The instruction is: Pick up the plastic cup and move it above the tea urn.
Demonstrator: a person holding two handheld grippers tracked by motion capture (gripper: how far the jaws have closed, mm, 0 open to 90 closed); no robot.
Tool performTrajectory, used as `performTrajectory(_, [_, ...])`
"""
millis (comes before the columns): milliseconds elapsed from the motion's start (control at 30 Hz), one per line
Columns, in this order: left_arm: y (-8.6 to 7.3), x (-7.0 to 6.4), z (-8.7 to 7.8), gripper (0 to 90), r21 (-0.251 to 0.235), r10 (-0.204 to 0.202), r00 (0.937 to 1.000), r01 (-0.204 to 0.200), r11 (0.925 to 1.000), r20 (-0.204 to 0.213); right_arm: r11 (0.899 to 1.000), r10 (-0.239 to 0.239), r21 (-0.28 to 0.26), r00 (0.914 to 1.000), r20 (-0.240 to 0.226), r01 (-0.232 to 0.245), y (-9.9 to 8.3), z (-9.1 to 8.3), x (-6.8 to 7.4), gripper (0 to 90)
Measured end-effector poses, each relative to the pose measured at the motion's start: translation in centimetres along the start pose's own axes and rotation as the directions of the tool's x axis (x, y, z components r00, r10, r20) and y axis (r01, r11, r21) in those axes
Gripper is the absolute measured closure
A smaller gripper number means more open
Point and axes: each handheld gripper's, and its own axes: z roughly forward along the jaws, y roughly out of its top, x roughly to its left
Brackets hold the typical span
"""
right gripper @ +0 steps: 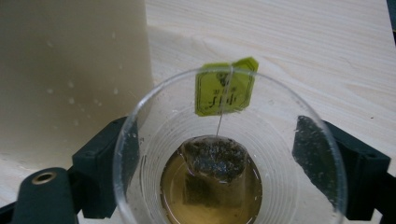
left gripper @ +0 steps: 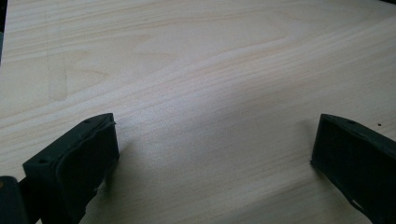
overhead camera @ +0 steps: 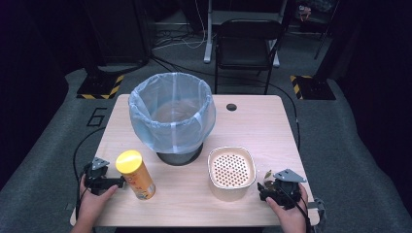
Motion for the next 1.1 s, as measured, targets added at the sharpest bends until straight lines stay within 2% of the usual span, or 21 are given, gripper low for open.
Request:
performTrajectory(167, [0.0, 0.0, 0.0, 0.3, -0.001, -0.001, 1.0, 0.001, 1.0, 0.0, 1.0, 0.006, 0.001, 1.0, -0.001, -0.006, -0.1, 0.3, -0.1, 18.6])
performTrajectory(200, [0.0, 0.0, 0.0, 0.3, 0.0, 0.0, 1.0, 0.0, 1.0, 0.0, 1.0, -0.011, -0.002, 0.9999, 0.01, 0.011, -0.1, 0.3, -0.1, 20.7])
performTrajectory(233, [0.0, 0.0, 0.0, 0.3, 0.0, 0.0, 1.0, 0.0, 1.0, 0.0, 1.0, -0.007, -0.011, 1.0, 0.008, 0.007, -0.1, 0.1, -0.1, 22.2])
performTrajectory(367, [0.0, 0.0, 0.0, 0.3, 0.0, 0.001, 1.0, -0.001, 1.0, 0.0, 1.0, 0.004, -0.006, 1.0, -0.005, -0.004, -0.3, -0.1, -0.4, 22.5])
performTrajectory(533, [0.0, 0.0, 0.0, 0.3, -0.001, 0.0, 1.0, 0.0, 1.0, 0.0, 1.0, -0.011, -0.001, 0.9999, 0.003, 0.011, -0.6, -0.4, -0.8, 22.1])
performTrajectory(600, [0.0, 0.0, 0.0, 0.3, 0.0, 0.0, 1.0, 0.0, 1.0, 0.0, 1.0, 0.0, -0.002, 1.0, 0.007, 0.0, -0.7, -0.5, -0.9, 21.7])
performTrajectory(767, [0.0, 0.0, 0.0, 0.3, 0.0, 0.0, 1.0, 0.0, 1.0, 0.0, 1.0, 0.013, -0.003, 0.9999, 0.008, -0.013, -1.3, -1.0, -1.9, 21.9])
performTrajectory(933, [0.0, 0.0, 0.0, 0.3, 0.001, 0.0, 1.0, 0.0, 1.0, 0.0, 1.0, 0.006, -0.027, 0.9989, -0.047, -0.007, -1.3, -0.9, -2.4, 23.8])
performTrajectory(1100, [0.0, 0.0, 0.0, 0.3, 0.003, 0.001, 1.0, -0.001, 1.0, 0.0, 0.999, -0.011, -0.047, 0.9974, -0.071, 0.008, -1.3, -0.6, -2.7, 25.6])
